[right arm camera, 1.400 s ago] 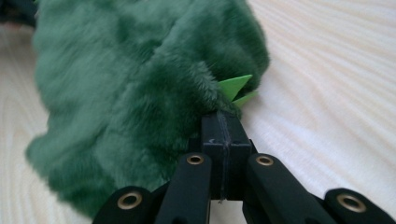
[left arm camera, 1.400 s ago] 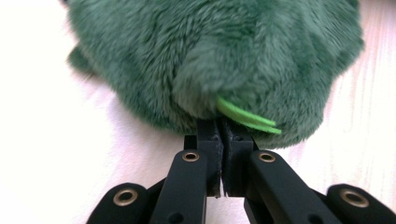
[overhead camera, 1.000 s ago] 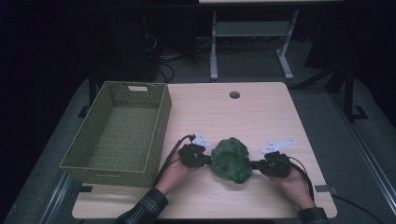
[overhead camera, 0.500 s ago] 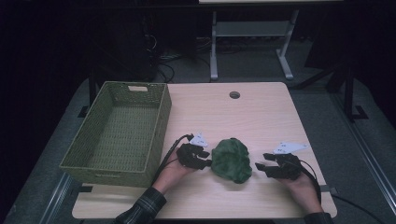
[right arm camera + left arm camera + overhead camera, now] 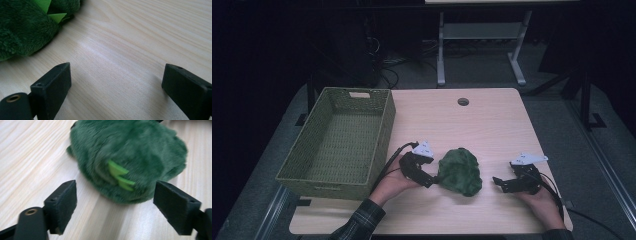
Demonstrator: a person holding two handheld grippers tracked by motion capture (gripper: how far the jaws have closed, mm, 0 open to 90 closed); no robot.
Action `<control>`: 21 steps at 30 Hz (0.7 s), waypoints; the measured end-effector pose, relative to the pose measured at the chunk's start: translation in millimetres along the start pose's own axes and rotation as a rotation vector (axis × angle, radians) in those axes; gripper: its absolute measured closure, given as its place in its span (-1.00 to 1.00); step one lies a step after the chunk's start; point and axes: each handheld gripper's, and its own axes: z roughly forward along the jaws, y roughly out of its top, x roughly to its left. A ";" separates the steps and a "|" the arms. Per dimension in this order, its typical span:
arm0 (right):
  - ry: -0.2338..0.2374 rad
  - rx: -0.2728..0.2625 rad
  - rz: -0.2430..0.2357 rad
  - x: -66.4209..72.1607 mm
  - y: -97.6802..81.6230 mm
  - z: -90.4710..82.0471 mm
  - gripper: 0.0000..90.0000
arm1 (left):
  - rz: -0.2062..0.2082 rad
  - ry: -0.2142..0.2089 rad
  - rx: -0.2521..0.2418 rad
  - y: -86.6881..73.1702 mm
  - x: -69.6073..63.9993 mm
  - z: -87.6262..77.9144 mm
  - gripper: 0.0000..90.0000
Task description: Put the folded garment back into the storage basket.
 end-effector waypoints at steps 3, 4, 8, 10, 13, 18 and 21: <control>-0.002 0.000 0.001 0.3 -0.2 -0.1 -0.81 | 0.034 -0.009 0.006 6.8 -1.8 0.7 -0.63; -0.002 0.000 0.001 0.3 -0.2 -0.1 -0.81 | 0.045 -0.014 0.007 9.8 -2.5 1.5 -0.65; -0.002 0.000 0.001 0.3 -0.2 -0.1 -0.81 | 0.086 -0.023 0.006 19.3 -1.1 4.3 -0.66; -0.003 0.000 0.002 0.3 -0.1 0.0 -0.81 | 0.107 -0.039 0.006 24.3 -1.0 7.4 -0.66; -0.003 -0.001 0.001 0.3 -0.1 0.1 -0.81 | 0.131 -0.064 0.022 28.1 -1.4 13.0 -0.66; -0.004 -0.001 0.003 0.4 -0.1 0.1 -0.81 | 0.166 -0.111 0.043 33.4 -2.1 25.5 -0.66; -0.005 0.000 0.004 0.5 0.1 0.2 -0.81 | 0.191 -0.113 0.081 34.1 -2.1 35.5 -0.66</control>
